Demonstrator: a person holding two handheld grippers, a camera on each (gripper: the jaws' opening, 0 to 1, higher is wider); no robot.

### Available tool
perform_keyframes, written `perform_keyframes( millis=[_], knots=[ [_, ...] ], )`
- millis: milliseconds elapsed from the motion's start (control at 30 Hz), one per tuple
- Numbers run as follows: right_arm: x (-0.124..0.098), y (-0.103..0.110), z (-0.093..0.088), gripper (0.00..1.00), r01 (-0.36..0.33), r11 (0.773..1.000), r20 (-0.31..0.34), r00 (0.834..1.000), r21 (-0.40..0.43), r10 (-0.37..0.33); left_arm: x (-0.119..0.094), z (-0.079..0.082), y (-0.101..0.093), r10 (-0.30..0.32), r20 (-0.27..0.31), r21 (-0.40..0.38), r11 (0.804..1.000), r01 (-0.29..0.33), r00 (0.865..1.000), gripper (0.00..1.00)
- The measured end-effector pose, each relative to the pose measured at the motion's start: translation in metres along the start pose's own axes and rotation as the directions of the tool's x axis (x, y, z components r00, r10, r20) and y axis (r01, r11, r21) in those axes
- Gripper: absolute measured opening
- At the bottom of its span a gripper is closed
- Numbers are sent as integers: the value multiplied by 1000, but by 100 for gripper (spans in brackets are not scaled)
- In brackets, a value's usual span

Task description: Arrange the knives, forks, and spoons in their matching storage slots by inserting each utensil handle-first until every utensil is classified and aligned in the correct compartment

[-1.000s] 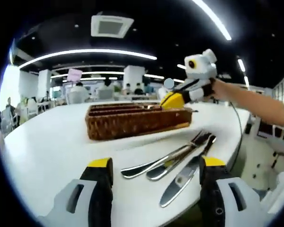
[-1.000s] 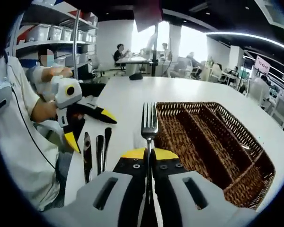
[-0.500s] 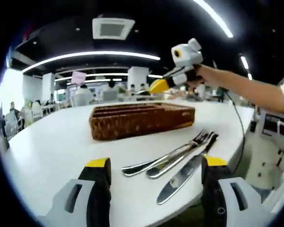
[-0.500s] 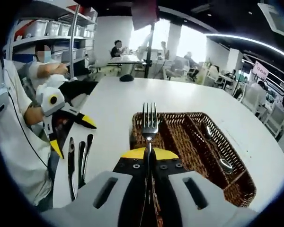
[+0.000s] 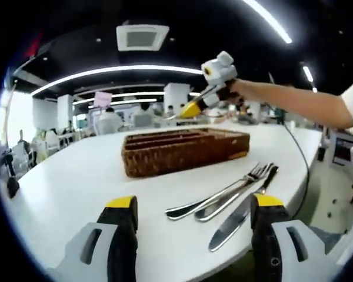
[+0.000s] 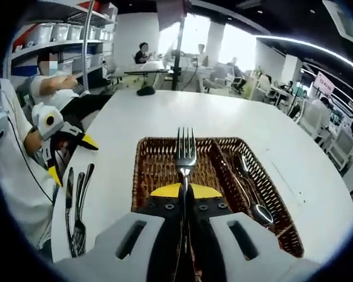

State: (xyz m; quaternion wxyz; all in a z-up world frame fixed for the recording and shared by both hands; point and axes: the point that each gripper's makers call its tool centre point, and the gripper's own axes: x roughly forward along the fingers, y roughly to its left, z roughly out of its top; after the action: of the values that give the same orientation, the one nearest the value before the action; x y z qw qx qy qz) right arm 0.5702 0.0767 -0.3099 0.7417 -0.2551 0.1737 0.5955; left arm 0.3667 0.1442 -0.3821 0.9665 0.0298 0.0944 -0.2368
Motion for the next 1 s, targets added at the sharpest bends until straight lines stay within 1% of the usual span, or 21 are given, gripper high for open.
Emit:
perform_keyframes(
  millis=[167, 300, 467, 567, 700, 733, 800, 900, 1000],
  knots=[
    [8, -12, 0, 3, -7, 1000, -7, 1000, 2, 7, 1, 6, 2, 0, 16, -20, 1000, 1, 1000, 81],
    [16, -21, -3, 3, -14, 1000, -18, 1000, 3, 14, 5, 5, 3, -8, 21, -46, 999, 9, 1000, 82],
    [23, -26, -9, 3, -20, 1000, -32, 999, 8, 21, 6, 6, 5, -2, 16, -42, 999, 3, 1000, 82],
    [30, -30, -17, 3, -28, 1000, -57, 998, -4, 28, 8, 5, 6, 1, 10, -42, 999, -1, 1000, 83],
    [33, -31, -22, 3, -31, 999, -78, 997, -18, 29, 8, 6, 6, 0, 16, -44, 999, 1, 1000, 82],
    [34, -32, -24, 3, -30, 999, -87, 996, -24, 28, 8, 7, 5, -4, 32, -48, 999, 5, 999, 82],
    [36, -34, -28, 3, -31, 999, -93, 995, -32, 28, 9, 8, 3, -24, 46, -110, 993, 29, 999, 83],
    [37, -36, -29, 3, -32, 999, -95, 995, -31, 29, 10, 8, 3, -30, 49, -146, 989, 37, 998, 84],
    [43, -39, -30, 3, -40, 998, -101, 994, -41, 36, 11, 8, 8, -19, 45, -144, 989, 25, 999, 84]
  ],
)
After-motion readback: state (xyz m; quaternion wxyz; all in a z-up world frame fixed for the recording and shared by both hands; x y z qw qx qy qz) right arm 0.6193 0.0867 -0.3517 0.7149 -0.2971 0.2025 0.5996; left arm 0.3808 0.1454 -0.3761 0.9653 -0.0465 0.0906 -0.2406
